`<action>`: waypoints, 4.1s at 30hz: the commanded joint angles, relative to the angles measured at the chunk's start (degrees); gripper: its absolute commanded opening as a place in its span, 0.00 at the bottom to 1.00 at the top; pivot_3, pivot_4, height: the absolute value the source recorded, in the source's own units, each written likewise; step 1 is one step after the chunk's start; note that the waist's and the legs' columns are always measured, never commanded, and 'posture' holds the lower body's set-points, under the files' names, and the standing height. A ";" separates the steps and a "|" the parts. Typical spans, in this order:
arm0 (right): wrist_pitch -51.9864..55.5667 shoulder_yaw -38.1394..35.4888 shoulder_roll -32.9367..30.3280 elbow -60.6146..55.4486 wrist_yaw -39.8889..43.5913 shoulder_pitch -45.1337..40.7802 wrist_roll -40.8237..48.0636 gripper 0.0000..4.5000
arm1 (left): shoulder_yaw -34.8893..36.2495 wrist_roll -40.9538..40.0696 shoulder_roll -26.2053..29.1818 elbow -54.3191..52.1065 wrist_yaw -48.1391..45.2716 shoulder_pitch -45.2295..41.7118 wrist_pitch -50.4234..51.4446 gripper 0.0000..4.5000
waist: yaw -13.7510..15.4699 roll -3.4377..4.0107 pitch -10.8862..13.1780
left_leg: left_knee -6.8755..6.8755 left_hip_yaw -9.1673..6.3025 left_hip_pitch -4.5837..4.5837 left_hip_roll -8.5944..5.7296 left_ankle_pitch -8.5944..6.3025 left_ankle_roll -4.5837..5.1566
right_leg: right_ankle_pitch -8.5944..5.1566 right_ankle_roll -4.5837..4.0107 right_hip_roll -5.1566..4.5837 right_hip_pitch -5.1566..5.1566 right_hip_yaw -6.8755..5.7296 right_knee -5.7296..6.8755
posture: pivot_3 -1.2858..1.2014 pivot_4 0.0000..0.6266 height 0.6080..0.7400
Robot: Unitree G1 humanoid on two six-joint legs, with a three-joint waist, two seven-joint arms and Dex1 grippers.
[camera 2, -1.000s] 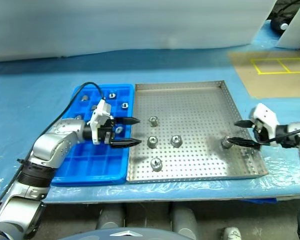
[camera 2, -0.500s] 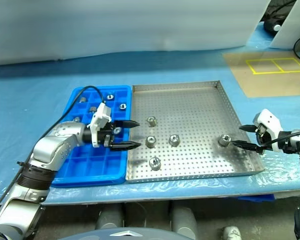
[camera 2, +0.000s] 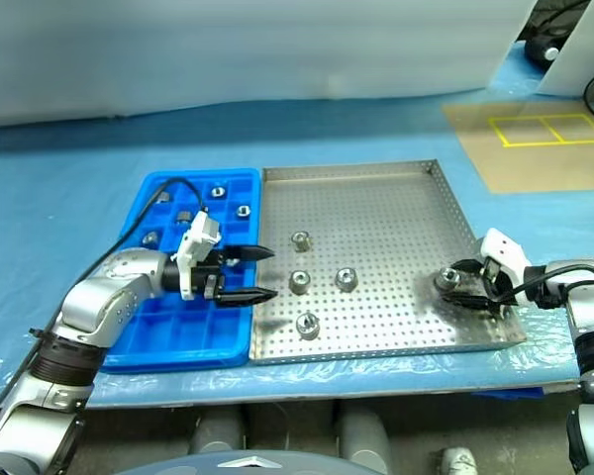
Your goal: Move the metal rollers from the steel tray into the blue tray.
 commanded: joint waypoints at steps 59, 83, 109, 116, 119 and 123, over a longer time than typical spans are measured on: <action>22.50 23.91 37.84 -29.95 5.23 -18.87 10.98 0.38 | 20.14 -9.21 16.13 -17.38 5.82 16.57 6.99 1.00 | 3.20 0.01 0.05 | -0.43 -0.16 -0.33 0.25 0.34 -1.00 | -0.01 -0.04 0.06 -0.86 -0.10 0.48 | 0.59 0.24 1.00; 14.65 27.73 42.49 -24.60 0.80 -14.22 5.19 0.73 | 14.39 -8.28 14.68 -13.25 4.48 9.51 5.83 1.00 | 3.07 -0.01 0.04 | -0.33 -0.20 -0.31 0.23 0.43 -1.13 | 0.00 -0.04 0.03 -0.85 -0.11 0.65 | 0.57 0.24 1.00; 8.26 8.14 20.22 -17.46 -2.85 -14.07 5.79 0.99 | 6.54 -5.92 8.13 -9.87 2.92 4.63 3.52 1.00 | 2.76 -0.05 0.01 | -0.22 -0.18 -0.43 0.16 0.42 -1.07 | 0.00 -0.04 0.05 -0.81 -0.01 0.68 | 0.53 0.24 1.00; 5.46 10.50 29.21 -15.38 -9.29 -14.73 3.39 0.99 | 5.20 -4.98 6.64 -7.06 1.72 2.17 2.90 1.00 | 0.39 -0.05 0.01 | -0.09 -0.16 -0.36 0.16 0.48 -1.10 | 0.02 -0.05 0.05 -0.80 0.02 0.91 | 0.51 0.24 1.00; 3.74 12.21 31.30 -12.77 -8.94 -16.30 1.68 0.99 | 5.13 -4.50 7.01 -6.40 0.96 1.56 2.54 1.00 | 0.22 -0.05 0.01 | -0.08 -0.17 -0.36 0.16 0.51 -1.06 | 0.04 -0.08 0.03 -0.81 0.01 0.90 | 0.52 0.24 1.00; 4.35 11.28 29.14 -13.05 -7.05 -16.55 2.44 0.99 | 3.69 -1.18 8.22 -5.88 -0.68 2.41 -0.25 1.00 | 0.72 -0.05 0.01 | -0.07 -0.17 -0.41 0.13 0.51 -0.90 | 0.04 -0.09 0.02 -0.82 -0.09 0.74 | 0.52 0.24 1.00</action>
